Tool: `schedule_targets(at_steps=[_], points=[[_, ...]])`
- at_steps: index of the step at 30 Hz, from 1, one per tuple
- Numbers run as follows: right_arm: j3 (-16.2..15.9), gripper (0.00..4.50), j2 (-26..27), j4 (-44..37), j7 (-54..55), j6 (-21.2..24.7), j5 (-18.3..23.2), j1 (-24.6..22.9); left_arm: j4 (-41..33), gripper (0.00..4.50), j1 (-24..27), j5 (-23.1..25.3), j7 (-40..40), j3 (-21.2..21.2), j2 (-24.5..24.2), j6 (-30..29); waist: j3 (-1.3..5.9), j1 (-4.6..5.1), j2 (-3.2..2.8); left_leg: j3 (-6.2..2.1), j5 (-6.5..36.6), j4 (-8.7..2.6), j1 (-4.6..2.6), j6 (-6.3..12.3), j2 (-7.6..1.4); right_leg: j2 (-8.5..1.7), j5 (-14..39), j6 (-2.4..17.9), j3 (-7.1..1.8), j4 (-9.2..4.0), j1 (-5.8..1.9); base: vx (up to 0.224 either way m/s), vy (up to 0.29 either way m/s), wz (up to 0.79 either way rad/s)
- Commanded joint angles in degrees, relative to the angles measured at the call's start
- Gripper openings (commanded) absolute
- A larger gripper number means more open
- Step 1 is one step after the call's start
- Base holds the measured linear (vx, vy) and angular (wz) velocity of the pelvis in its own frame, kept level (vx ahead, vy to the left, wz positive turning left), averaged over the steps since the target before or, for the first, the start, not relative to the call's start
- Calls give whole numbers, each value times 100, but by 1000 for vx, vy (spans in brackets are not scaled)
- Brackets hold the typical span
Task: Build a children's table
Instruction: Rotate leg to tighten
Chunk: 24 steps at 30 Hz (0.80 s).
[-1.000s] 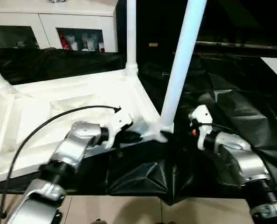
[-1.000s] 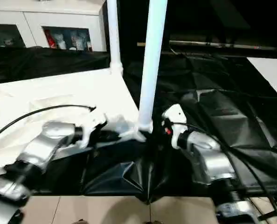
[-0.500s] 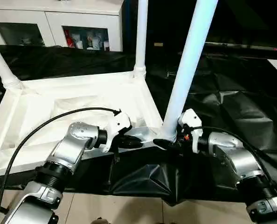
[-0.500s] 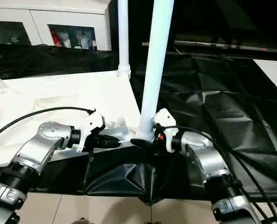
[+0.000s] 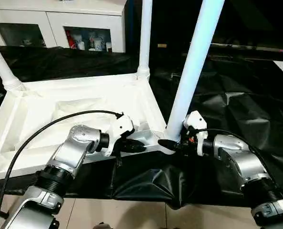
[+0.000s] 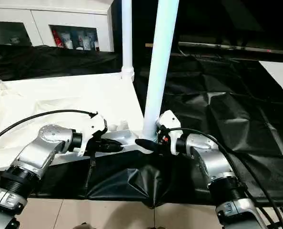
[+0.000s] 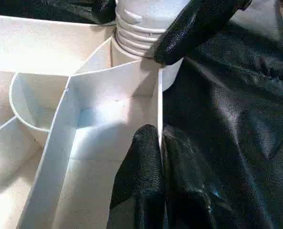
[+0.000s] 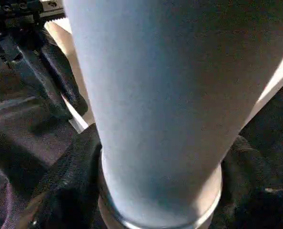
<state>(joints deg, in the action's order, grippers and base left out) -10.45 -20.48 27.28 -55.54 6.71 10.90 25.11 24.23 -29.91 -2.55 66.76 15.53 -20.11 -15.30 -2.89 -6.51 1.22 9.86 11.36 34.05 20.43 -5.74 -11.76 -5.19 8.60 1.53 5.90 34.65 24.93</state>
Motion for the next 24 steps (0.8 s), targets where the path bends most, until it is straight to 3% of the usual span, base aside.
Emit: schedule_targets(at_steps=[1,2,4,5,6,7,8,10,11,13,15,16,18,21,24], points=[[76,276,46,169,50,9,-39,-1,-346,0,-35,-297,167,-42,47,3,391,18,33,11,797,-376,37,382,-100,-300,1905,722,-287,-445,-428,0,0,0],[138,276,107,252,240,7,-56,14,-291,0,-46,-289,109,-60,81,-20,393,31,3,10,820,-376,27,367,-103,-297,1858,764,-288,-441,-423,0,0,0],[180,276,150,310,373,4,-69,28,-249,0,-56,-282,65,-74,105,-35,390,40,18,16,846,-376,26,363,-100,-290,1855,771,-286,-450,-421,0,0,0],[426,276,420,625,1299,-26,-170,139,188,0,-236,-59,-476,-117,313,70,385,69,32,17,898,-380,26,316,-99,-289,1909,769,-284,-465,-417,0,0,0],[426,276,420,625,1299,-26,-170,139,188,0,-236,-59,-476,-117,313,70,363,92,24,13,1027,-393,12,227,-67,-278,2218,684,-262,-504,-410,0,0,0],[690,275,709,887,2163,35,-173,225,633,0,-440,106,-1040,-183,564,183,377,102,72,9,1046,-384,17,199,-61,-287,2360,618,-254,-514,-427,0,0,0],[836,275,877,1024,2672,74,-166,276,857,0,-569,129,-1314,-243,718,173,360,121,56,5,1097,-389,-21,130,-56,-285,2619,516,-254,-556,-380,0,0,0],[962,275,1034,1152,3091,122,-144,330,1054,0,-701,147,-1553,-292,860,180,380,121,59,0,1088,-375,-22,93,-44,-307,2701,457,-253,-557,-399,0,0,0],[1095,275,1267,1348,3630,125,-132,432,1398,0,-948,206,-2046,-381,1080,193,370,140,68,0,1093,-389,2,127,-39,-288,2736,384,-246,-573,-387,0,0,0],[1196,275,1550,1595,4156,76,-124,604,1842,0,-1271,227,-2667,-520,1351,212,387,130,73,7,1112,-370,-31,131,-31,-302,2780,358,-245,-589,-365,0,0,0],[1283,275,1775,1828,4589,-20,-104,784,2206,0,-1518,235,-3101,-607,1549,256,407,112,62,11,974,-369,-26,165,-37,-289,2300,500,-259,-519,-374,0,0,0],[1332,274,1891,1971,4798,-76,-95,891,2414,0,-1648,246,-3302,-645,1647,295,407,112,62,11,974,-369,-26,165,-37,-289,2300,500,-259,-519,-374,0,0,0],[1341,274,2115,2337,5271,-295,-218,1168,2862,0,-1912,327,-3650,-660,1845,476,435,102,51,12,840,-362,13,204,-25,-292,1907,595,-265,-476,-402,0,0,0],[1324,274,2251,2552,5552,-421,-364,1353,3097,0,-2040,407,-3614,-579,1946,702,440,94,77,18,616,-352,61,306,-31,-289,1394,730,-270,-412,-441,0,0,0],[1337,274,2256,2453,5496,-514,-421,1334,3106,0,-2002,439,-3333,-465,1912,957,433,88,72,26,640,-348,46,418,-40,-296,1319,818,-277,-401,-449,0,0,0]])
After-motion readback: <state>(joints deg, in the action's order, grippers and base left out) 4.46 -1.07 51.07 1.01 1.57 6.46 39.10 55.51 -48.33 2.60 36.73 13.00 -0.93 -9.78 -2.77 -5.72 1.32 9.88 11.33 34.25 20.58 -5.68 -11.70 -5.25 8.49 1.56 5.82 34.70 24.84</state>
